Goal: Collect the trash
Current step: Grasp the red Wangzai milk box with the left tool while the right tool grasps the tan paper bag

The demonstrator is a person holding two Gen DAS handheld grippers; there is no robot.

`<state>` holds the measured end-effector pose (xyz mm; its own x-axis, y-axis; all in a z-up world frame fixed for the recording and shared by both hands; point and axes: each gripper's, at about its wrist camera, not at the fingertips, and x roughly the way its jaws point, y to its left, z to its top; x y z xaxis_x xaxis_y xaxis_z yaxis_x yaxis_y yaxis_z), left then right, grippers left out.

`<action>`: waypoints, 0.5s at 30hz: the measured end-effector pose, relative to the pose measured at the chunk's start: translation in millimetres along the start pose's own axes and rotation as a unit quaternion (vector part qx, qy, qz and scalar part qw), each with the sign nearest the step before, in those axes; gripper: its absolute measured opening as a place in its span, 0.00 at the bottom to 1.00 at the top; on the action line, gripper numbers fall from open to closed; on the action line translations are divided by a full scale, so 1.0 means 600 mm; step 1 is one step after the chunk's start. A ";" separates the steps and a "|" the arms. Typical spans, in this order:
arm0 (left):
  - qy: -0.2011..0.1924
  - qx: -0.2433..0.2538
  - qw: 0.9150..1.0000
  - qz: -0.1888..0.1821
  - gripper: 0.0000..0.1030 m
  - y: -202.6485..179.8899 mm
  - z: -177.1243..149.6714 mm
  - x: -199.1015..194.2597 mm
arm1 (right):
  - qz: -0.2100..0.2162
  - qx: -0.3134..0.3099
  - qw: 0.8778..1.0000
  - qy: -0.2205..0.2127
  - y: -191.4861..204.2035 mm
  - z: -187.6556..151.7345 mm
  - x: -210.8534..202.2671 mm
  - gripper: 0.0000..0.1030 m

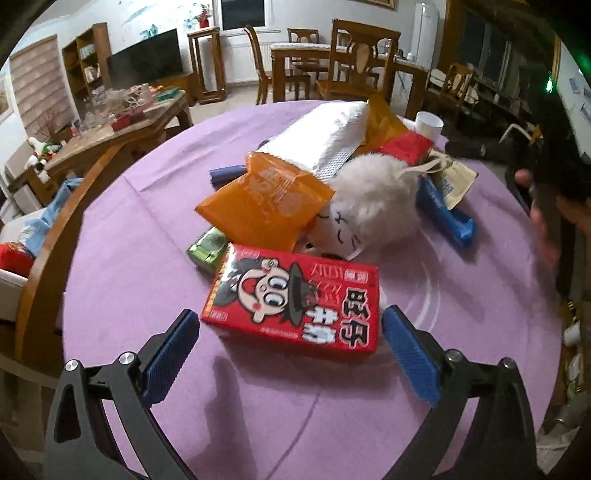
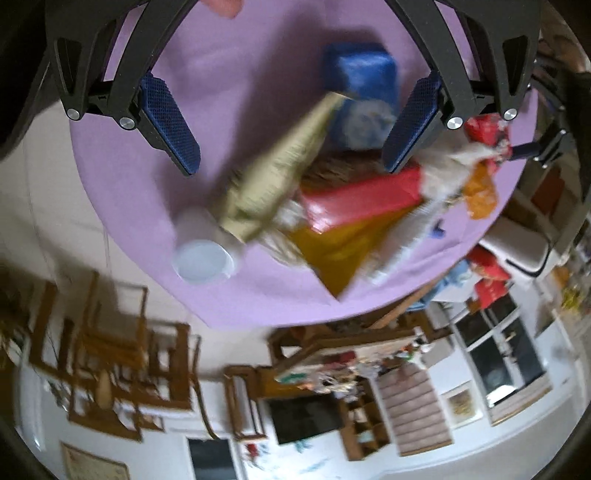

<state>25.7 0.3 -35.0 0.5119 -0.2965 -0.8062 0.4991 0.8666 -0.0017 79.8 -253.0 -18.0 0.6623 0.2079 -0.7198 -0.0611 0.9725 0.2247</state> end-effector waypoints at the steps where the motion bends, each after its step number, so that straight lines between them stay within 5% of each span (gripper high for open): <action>1: 0.002 0.001 1.000 -0.004 0.94 -0.003 0.002 0.003 | 0.002 0.008 1.000 0.007 -0.010 -0.006 0.003 0.87; 8: 0.001 0.008 1.000 0.008 0.87 -0.014 0.001 0.008 | 0.030 0.034 0.999 0.031 -0.029 -0.023 0.030 0.37; 15: -0.025 -0.003 0.999 -0.020 0.87 -0.007 -0.019 -0.021 | 0.067 0.035 0.997 0.002 -0.028 -0.045 -0.017 0.16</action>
<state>9.0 5.1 -31.7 0.5256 -0.3503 -0.7753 0.5159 0.8559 -0.0370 53.9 -268.5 -31.8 0.6485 0.3358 -0.6831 -0.0967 0.9265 0.3637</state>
